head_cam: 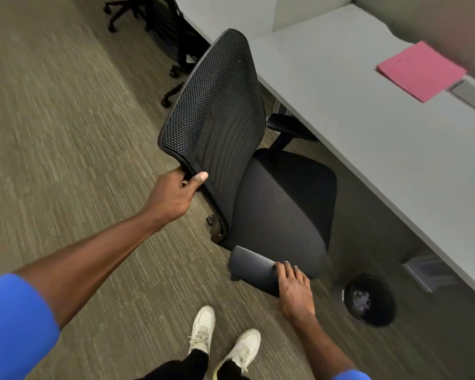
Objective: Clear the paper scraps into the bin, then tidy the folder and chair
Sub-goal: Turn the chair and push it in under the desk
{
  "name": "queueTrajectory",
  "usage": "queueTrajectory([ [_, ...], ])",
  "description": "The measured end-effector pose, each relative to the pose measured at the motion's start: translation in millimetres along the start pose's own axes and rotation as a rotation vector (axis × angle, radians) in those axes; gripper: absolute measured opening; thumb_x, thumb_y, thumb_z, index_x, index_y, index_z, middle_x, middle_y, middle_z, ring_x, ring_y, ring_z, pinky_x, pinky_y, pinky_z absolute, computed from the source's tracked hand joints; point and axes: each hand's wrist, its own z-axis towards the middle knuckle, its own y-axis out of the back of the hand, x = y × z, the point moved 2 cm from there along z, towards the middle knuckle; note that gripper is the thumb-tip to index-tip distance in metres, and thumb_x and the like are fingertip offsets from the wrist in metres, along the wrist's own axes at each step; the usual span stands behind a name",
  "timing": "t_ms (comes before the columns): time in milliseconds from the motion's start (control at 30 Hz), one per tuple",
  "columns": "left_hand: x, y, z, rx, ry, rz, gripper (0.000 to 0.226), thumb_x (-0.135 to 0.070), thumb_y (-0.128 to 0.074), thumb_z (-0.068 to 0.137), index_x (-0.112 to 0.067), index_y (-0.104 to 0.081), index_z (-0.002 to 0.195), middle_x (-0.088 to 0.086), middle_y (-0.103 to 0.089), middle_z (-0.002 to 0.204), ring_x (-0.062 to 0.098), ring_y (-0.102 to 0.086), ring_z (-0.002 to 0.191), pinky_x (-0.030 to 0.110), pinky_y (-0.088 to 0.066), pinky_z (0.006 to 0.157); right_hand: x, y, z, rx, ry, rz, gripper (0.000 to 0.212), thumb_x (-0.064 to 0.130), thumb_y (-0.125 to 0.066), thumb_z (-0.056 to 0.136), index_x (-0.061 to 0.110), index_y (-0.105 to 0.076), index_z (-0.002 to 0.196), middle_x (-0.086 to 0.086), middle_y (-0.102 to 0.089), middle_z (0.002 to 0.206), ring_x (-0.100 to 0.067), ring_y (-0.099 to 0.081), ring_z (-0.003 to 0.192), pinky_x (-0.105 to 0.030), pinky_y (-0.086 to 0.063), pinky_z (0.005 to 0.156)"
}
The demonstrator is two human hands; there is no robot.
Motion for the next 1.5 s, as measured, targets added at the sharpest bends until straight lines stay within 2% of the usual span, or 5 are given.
queueTrajectory([
  [400,-32.9,-53.6,-60.7,0.144,-0.045,0.126,0.046,-0.061,-0.069,0.093,-0.017,-0.075,0.103,-0.006,-0.08,0.094,0.014,-0.076,0.092,0.038,-0.061,0.087,18.5,35.0,-12.8,0.004,-0.2,0.357,0.078,0.017,-0.058,0.096,0.013,-0.023,0.165,-0.016,-0.02,0.174,-0.032,-0.019,0.162,-0.044,-0.037,0.124],
  [967,-15.8,-23.6,-54.2,0.296,-0.27,0.191,0.041,0.001,-0.062,0.099,-0.033,-0.072,0.119,-0.012,-0.08,0.097,0.0,-0.077,0.091,0.009,-0.055,0.073,60.1,144.9,-100.2,-0.739,-0.453,0.826,0.066,0.006,-0.08,0.076,0.019,-0.062,0.138,0.002,-0.069,0.13,-0.022,-0.064,0.122,-0.04,-0.057,0.098],
  [1100,-34.8,15.4,-5.0,-0.002,-0.297,0.09,0.028,-0.023,-0.055,0.109,-0.024,-0.06,0.137,-0.001,-0.075,0.117,0.019,-0.073,0.104,0.038,-0.059,0.088,51.9,158.5,-120.0,-0.943,-0.462,0.855,0.068,-0.005,-0.081,0.069,0.016,-0.065,0.132,0.001,-0.071,0.127,-0.023,-0.068,0.118,-0.051,-0.058,0.099],
  [1233,-57.9,25.5,19.5,-0.135,-0.353,-0.105,0.062,-0.054,-0.046,0.108,-0.013,-0.037,0.153,0.005,-0.057,0.147,0.008,-0.059,0.125,0.025,-0.046,0.102,47.5,169.8,-138.3,-1.11,-0.388,0.806,0.066,-0.008,-0.073,0.064,0.009,-0.067,0.128,-0.003,-0.069,0.124,-0.027,-0.066,0.118,-0.052,-0.057,0.101],
  [1500,-73.8,-10.1,27.7,-0.044,-0.692,0.435,0.061,-0.064,-0.046,0.101,-0.013,-0.072,0.121,0.012,-0.051,0.155,0.035,-0.029,0.155,0.055,-0.035,0.124,53.2,176.7,-149.3,-1.051,-0.339,0.613,0.07,0.061,-0.076,0.08,0.017,-0.066,0.134,-0.009,-0.049,0.151,-0.027,-0.04,0.149,-0.043,-0.042,0.117],
])
